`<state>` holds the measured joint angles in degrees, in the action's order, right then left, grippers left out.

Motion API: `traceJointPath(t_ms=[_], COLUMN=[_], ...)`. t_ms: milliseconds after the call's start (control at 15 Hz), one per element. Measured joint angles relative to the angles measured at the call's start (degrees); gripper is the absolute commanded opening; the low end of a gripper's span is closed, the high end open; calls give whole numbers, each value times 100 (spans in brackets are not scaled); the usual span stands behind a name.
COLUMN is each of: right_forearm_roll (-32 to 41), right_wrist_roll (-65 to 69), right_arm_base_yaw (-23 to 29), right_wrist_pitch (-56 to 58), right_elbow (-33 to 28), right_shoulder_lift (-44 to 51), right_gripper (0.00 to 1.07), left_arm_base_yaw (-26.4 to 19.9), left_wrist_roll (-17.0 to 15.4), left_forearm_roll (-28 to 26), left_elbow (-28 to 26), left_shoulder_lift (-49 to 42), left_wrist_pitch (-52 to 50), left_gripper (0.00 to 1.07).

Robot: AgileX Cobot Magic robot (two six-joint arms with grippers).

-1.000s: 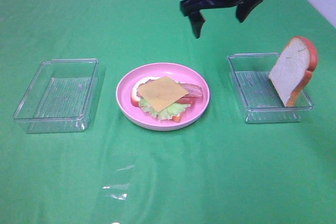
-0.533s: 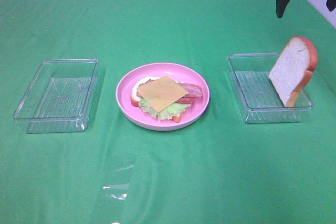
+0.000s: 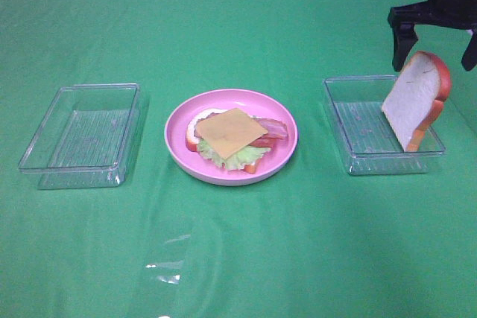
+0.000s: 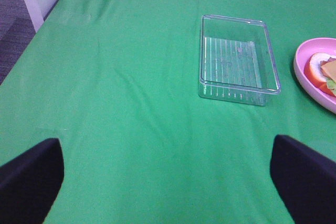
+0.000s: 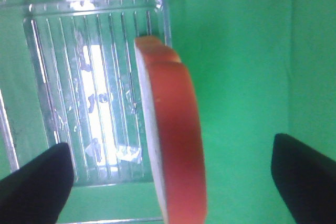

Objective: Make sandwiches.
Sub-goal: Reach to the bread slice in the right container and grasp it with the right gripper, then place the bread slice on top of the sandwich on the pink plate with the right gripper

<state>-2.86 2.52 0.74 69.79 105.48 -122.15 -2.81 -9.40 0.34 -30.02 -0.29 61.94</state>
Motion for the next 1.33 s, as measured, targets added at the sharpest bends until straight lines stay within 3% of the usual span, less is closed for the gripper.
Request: traceJointPath(t_ms=[133, 200, 333, 467, 533, 1000, 1067, 1333], right_forearm_roll=[74, 160, 252, 286, 286, 384, 556, 1180], right_wrist_roll=[-52, -52, -52, -52, -52, -52, -52, -166], right_arm_base_yaw=[0, 0, 0, 0, 0, 241, 430, 980], right_wrist_pitch=[6, 11, 6, 0, 0, 6, 6, 0], right_elbow=[-218, -241, -241, -241, -241, -103, 178, 327], right_shoulder_lift=[-103, -166, -166, -166, -166, 229, 573, 802], right_gripper=[91, 67, 31, 6, 0, 0, 0, 0], left_arm_base_yaw=[0, 0, 0, 0, 0, 0, 0, 0], left_wrist_roll=[0, 0, 0, 0, 0, 0, 0, 0], left_forearm_roll=[0, 0, 0, 0, 0, 0, 0, 0], left_elbow=[0, 0, 0, 0, 0, 0, 0, 0], left_shoulder_lift=[0, 0, 0, 0, 0, 0, 0, 0], left_wrist_pitch=[0, 0, 0, 0, 0, 0, 0, 0], left_gripper=[100, 100, 100, 100, 100, 100, 100, 100])
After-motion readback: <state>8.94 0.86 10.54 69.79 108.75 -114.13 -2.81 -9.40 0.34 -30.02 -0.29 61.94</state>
